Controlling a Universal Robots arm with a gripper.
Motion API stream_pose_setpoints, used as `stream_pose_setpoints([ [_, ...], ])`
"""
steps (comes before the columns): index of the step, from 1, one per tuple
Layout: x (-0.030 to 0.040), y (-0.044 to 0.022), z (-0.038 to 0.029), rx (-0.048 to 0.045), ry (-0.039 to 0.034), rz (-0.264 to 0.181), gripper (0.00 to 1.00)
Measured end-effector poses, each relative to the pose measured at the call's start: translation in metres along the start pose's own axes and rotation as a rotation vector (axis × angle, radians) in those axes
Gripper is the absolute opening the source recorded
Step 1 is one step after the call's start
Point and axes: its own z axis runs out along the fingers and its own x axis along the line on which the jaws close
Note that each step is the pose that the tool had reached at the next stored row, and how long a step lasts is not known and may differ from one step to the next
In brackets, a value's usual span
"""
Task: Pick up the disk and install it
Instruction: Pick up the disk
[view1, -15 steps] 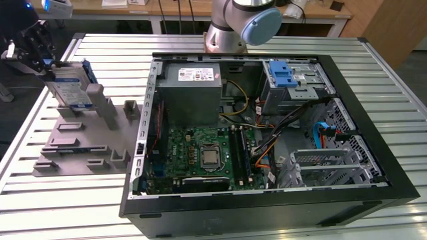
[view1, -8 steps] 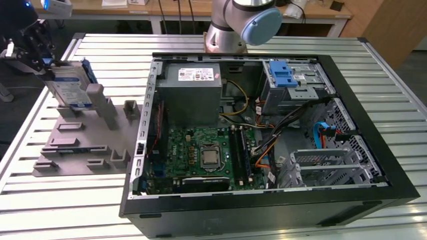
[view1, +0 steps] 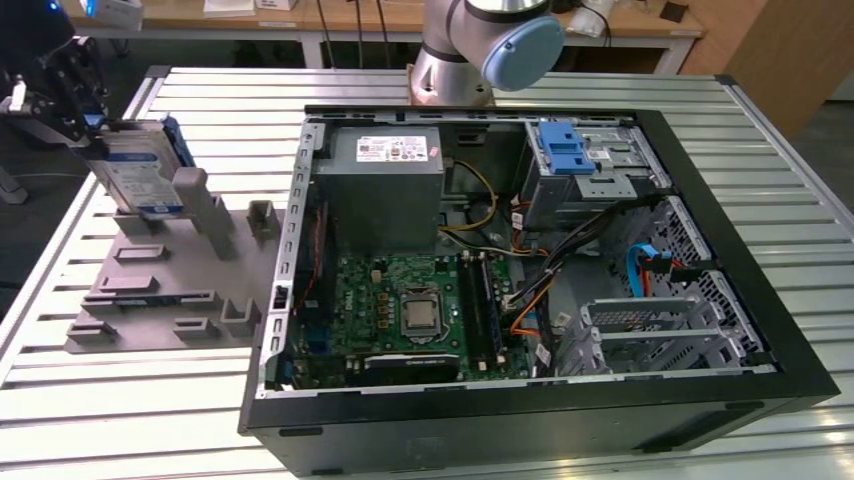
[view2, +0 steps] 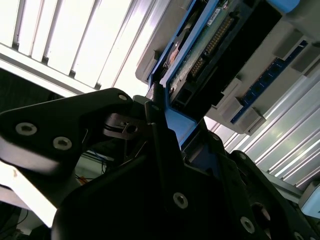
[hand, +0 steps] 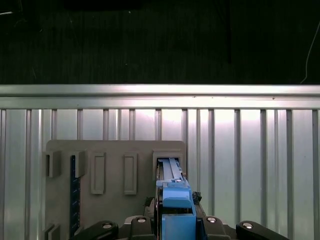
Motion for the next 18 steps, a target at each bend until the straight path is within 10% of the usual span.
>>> stream_pose_setpoints([
  [18,0.0000,0.0001,-0.0057,-0.0004,-0.0007,0.000,0.36],
])
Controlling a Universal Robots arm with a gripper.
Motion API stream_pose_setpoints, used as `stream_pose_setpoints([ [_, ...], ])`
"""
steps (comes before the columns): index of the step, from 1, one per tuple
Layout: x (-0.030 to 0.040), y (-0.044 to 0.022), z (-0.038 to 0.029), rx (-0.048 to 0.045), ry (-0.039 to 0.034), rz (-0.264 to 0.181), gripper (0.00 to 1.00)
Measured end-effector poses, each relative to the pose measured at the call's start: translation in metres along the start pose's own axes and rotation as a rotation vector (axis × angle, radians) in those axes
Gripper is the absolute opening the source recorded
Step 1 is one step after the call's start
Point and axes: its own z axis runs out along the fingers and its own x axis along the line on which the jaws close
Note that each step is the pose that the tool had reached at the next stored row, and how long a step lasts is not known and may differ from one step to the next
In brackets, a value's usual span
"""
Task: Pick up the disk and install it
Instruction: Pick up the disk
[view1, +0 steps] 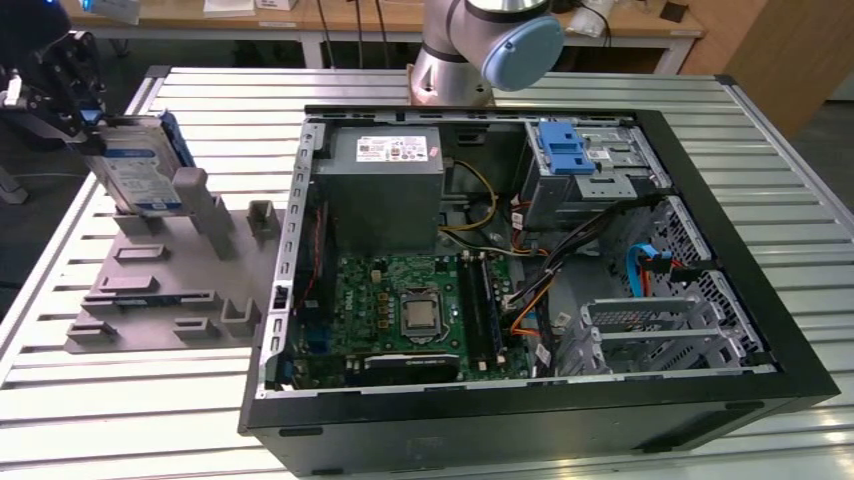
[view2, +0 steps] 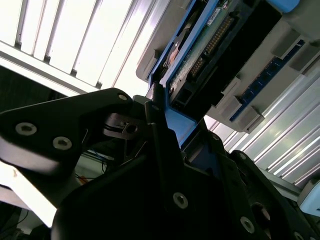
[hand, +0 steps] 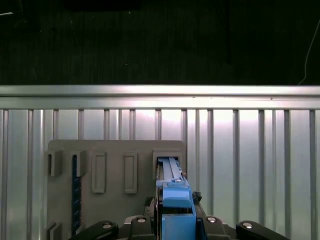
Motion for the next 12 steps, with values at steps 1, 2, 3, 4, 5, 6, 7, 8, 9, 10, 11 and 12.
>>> stream_pose_setpoints([
  [1,0.0000,0.0000,-0.0007,0.0000,0.0000,0.000,0.36],
  [2,0.0000,0.0000,-0.0011,0.0002,0.0000,0.000,0.36],
  [3,0.0000,0.0000,-0.0013,0.0003,-0.0001,0.000,0.36],
  [4,0.0000,0.0000,-0.0019,0.0001,0.0000,0.000,0.36],
  [5,0.0000,0.0000,-0.0024,0.0002,-0.0001,0.000,0.36],
  [6,0.0000,0.0001,-0.0029,0.0002,-0.0001,0.000,0.36],
  [7,0.0000,0.0001,-0.0034,0.0001,-0.0001,0.000,0.36],
  [8,0.0000,0.0000,-0.0039,0.0002,0.0000,0.000,0.36],
  [9,0.0000,0.0001,-0.0043,0.0001,0.0000,0.000,0.36],
  [10,0.0000,0.0001,-0.0047,0.0002,-0.0001,0.000,0.36],
  [11,0.0000,0.0001,-0.0052,0.0003,-0.0001,0.000,0.36],
  [12,0.0000,0.0001,-0.0059,0.0000,0.0000,0.000,0.36],
])
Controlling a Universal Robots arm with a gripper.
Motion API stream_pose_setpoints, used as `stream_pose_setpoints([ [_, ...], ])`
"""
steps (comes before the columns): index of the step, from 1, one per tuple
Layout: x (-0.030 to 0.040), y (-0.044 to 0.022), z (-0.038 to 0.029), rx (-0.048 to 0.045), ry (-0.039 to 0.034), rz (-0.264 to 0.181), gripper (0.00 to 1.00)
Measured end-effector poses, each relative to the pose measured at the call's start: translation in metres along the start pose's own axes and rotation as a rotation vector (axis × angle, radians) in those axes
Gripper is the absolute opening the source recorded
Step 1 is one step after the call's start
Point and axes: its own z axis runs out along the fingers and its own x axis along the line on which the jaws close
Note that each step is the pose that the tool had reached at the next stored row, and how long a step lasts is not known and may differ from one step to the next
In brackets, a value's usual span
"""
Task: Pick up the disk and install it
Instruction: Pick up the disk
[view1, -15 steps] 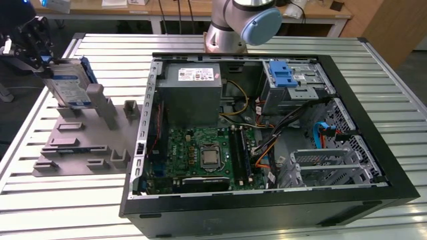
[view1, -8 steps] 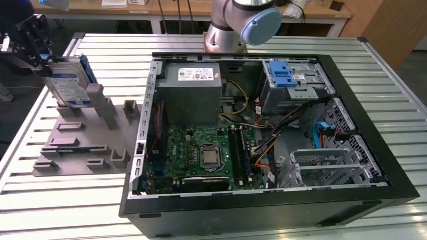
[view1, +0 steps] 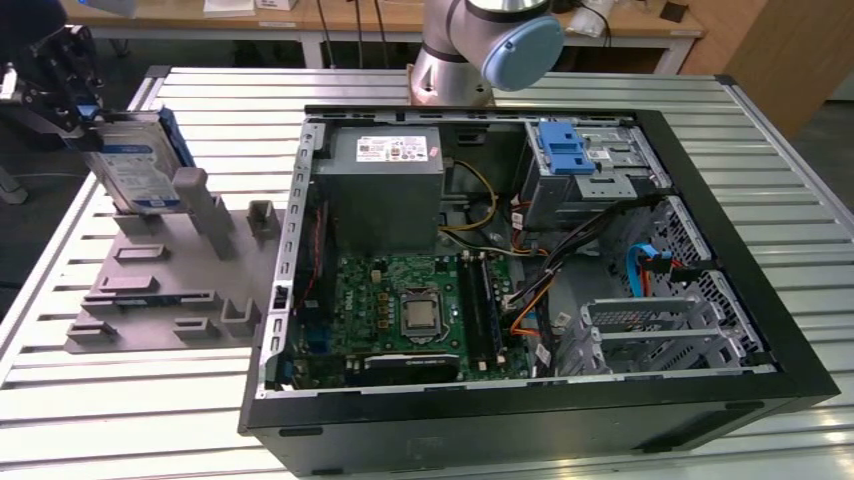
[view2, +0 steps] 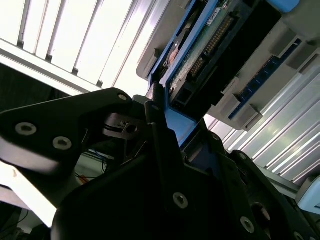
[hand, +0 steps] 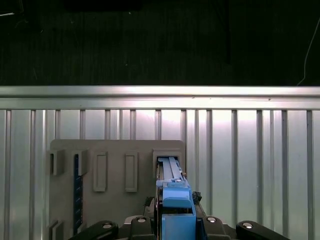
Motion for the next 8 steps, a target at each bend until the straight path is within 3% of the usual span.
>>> stream_pose_setpoints([
  [8,0.0000,0.0001,-0.0042,0.0001,0.0000,0.000,0.36],
])
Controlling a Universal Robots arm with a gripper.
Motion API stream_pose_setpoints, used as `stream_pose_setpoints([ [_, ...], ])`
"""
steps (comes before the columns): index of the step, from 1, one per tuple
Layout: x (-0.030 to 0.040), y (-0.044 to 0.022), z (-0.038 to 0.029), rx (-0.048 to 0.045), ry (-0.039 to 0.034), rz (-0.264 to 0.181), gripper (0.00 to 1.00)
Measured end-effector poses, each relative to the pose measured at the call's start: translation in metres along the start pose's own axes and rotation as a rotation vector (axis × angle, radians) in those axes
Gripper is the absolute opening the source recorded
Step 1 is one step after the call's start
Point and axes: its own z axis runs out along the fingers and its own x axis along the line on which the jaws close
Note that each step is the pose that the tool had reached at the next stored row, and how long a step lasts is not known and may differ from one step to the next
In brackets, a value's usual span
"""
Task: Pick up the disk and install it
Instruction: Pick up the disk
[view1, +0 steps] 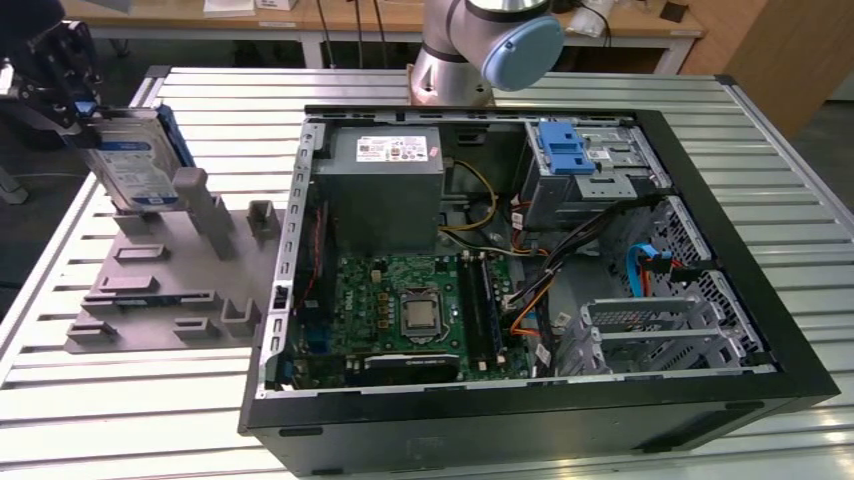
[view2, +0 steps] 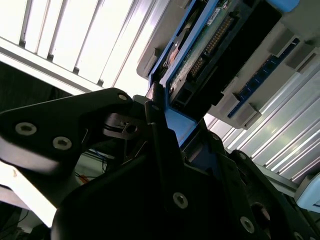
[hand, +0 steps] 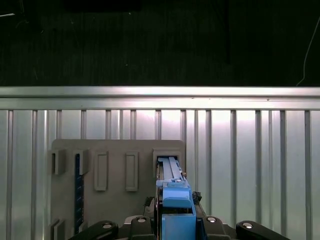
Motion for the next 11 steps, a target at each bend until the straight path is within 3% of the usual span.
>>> stream_pose_setpoints([
  [11,0.0000,0.0001,-0.0052,0.0001,0.0000,0.000,0.36],
])
